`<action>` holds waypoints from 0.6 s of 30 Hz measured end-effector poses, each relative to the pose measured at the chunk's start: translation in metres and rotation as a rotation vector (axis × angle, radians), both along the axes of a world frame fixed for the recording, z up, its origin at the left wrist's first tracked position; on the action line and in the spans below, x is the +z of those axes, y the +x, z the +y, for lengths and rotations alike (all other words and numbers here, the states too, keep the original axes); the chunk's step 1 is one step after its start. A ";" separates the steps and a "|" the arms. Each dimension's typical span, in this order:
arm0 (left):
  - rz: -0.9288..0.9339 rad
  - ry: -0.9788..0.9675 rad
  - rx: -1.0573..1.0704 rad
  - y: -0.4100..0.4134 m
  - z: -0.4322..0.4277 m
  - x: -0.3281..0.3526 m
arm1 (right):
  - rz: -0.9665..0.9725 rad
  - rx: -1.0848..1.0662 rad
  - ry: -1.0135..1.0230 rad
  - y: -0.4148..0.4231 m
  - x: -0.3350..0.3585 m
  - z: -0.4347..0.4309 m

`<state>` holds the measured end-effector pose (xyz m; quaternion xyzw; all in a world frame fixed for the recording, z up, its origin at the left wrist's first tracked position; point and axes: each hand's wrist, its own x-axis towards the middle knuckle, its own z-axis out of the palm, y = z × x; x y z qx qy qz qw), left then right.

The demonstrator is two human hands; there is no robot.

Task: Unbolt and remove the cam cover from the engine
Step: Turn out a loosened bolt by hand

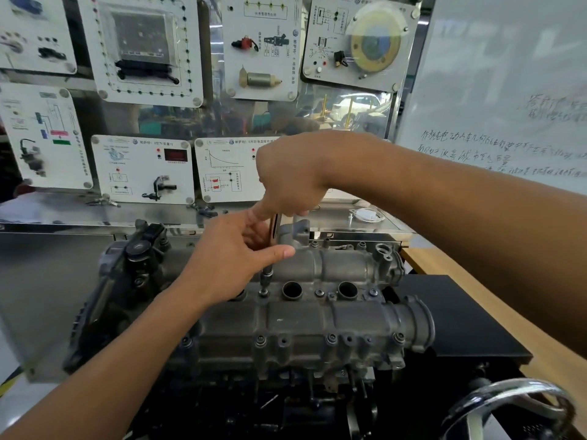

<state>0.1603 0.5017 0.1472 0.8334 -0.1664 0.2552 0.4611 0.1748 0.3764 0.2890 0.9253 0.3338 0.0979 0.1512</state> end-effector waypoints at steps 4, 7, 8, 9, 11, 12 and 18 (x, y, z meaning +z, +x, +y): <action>0.023 0.085 -0.058 -0.001 0.003 0.002 | -0.018 0.054 -0.093 -0.003 0.001 0.000; 0.078 0.100 -0.259 -0.003 0.012 0.006 | 0.041 0.060 -0.151 -0.006 0.004 0.001; 0.071 0.119 -0.286 -0.003 0.014 0.007 | 0.071 0.073 -0.122 -0.006 0.006 0.000; 0.067 0.124 -0.294 -0.003 0.015 0.008 | 0.103 0.090 -0.081 -0.005 0.007 -0.002; 0.052 0.079 -0.259 -0.002 0.015 0.009 | 0.153 0.117 -0.009 -0.004 0.007 -0.003; 0.042 0.036 -0.229 -0.001 0.015 0.008 | 0.148 0.123 0.011 -0.003 0.005 -0.002; -0.057 0.007 0.023 0.002 0.007 0.006 | -0.014 0.015 -0.009 0.004 -0.003 0.002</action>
